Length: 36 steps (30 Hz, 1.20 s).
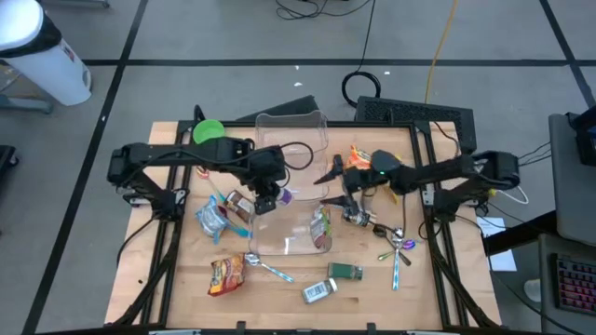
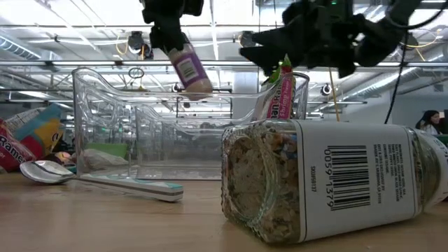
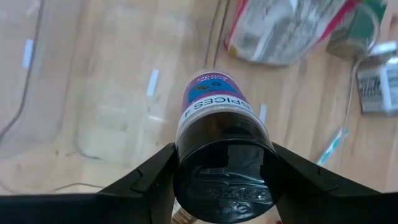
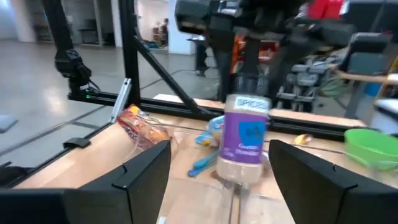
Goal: Pick & Place Food Item
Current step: Put the purple seasoning bottle into the middle transparent bin
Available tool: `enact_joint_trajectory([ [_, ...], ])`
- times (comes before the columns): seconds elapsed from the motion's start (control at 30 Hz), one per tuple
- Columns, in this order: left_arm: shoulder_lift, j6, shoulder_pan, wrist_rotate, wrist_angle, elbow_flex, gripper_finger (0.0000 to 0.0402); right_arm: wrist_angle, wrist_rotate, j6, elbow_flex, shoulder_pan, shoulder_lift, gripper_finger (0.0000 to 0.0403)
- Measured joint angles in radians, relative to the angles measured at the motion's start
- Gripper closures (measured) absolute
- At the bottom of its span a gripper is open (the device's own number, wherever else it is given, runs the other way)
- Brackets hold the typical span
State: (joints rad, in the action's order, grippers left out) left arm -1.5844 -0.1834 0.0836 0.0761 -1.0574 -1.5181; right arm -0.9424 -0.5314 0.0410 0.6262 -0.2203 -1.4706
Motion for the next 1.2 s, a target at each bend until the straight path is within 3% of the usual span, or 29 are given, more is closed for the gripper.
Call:
enact_joint_trajectory([
  [0.17,0.004,0.005,0.01,-0.001,0.014,-0.015,0.0188,0.004,-0.074,-0.041,0.122,0.004,-0.104,0.014],
  [0.53,0.006,0.016,0.007,-0.026,0.02,-0.025,0.0188,0.123,-0.037,-0.023,0.292,0.006,-0.209,0.014],
  [0.77,0.005,0.027,0.006,-0.026,0.062,-0.025,0.0188,0.145,0.06,0.025,0.301,0.004,-0.213,0.0131],
  [1.2,0.005,0.101,0.006,-0.033,0.147,-0.025,0.0188,0.17,0.06,0.023,0.301,0.004,-0.213,0.0112],
])
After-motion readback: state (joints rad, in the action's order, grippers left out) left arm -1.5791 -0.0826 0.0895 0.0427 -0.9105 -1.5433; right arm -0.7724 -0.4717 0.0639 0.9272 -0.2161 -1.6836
